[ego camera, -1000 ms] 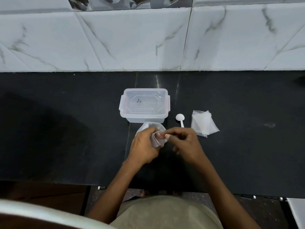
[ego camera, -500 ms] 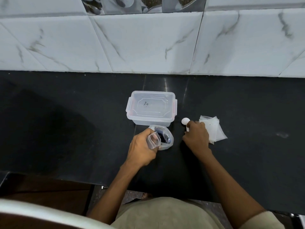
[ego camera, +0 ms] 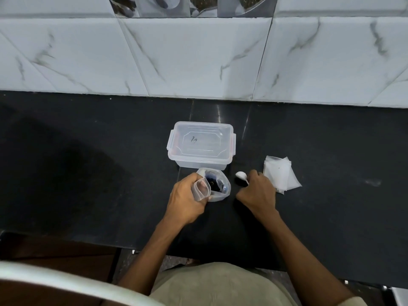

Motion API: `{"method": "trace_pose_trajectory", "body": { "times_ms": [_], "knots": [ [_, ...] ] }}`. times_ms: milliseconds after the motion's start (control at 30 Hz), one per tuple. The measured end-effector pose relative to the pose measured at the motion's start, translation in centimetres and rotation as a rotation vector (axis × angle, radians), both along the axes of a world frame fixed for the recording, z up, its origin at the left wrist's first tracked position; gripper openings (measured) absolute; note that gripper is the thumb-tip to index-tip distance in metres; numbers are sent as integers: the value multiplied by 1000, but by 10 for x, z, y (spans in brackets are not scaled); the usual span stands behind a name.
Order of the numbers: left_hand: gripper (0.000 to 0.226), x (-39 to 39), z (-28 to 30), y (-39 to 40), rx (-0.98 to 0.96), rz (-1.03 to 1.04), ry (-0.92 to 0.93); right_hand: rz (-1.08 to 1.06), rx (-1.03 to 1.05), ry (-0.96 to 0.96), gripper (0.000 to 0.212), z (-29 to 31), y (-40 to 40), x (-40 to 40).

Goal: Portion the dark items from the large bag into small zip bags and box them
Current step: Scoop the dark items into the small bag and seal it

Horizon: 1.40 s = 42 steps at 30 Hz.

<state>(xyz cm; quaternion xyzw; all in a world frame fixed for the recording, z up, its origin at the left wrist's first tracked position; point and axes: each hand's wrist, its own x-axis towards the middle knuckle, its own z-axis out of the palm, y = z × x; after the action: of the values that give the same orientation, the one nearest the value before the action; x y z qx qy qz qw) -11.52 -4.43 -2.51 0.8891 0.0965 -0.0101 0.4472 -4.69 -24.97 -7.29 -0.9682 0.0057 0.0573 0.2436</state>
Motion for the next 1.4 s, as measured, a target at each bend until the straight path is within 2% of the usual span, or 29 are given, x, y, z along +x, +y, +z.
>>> {"method": "trace_pose_trajectory", "body": {
  "times_ms": [100,167,267,333,467,600,733,900,1067,1167,1400],
  "knots": [
    [37,-6,-5,6,-2,17,-64,-80,66,-13,11,8,-6,-3],
    [37,-11,-10,12,-20,43,-92,-102,126,-111,12,15,-10,-6],
    [38,-19,-17,17,-66,75,-84,-34,184,-295,10,36,-8,-14],
    [42,-24,-21,18,-95,52,-63,77,180,-339,4,48,2,-20],
    [48,-26,-27,14,-111,-39,-11,224,101,-214,12,51,28,-23],
    [38,-24,-33,14,-71,-139,124,298,36,-166,15,47,48,-23],
    [27,-24,-40,17,-55,-172,101,364,-26,-131,22,50,59,-22],
    [29,-26,-47,21,-17,-158,108,358,-133,-105,9,42,67,-17],
    [26,-27,-46,21,-9,-171,70,371,-133,-65,7,41,69,-16],
    [32,-24,-44,19,17,-205,54,388,-73,-35,11,46,68,-16],
    [34,-14,-35,16,-301,-177,-61,290,24,15,14,48,67,-20]
  ]
}}
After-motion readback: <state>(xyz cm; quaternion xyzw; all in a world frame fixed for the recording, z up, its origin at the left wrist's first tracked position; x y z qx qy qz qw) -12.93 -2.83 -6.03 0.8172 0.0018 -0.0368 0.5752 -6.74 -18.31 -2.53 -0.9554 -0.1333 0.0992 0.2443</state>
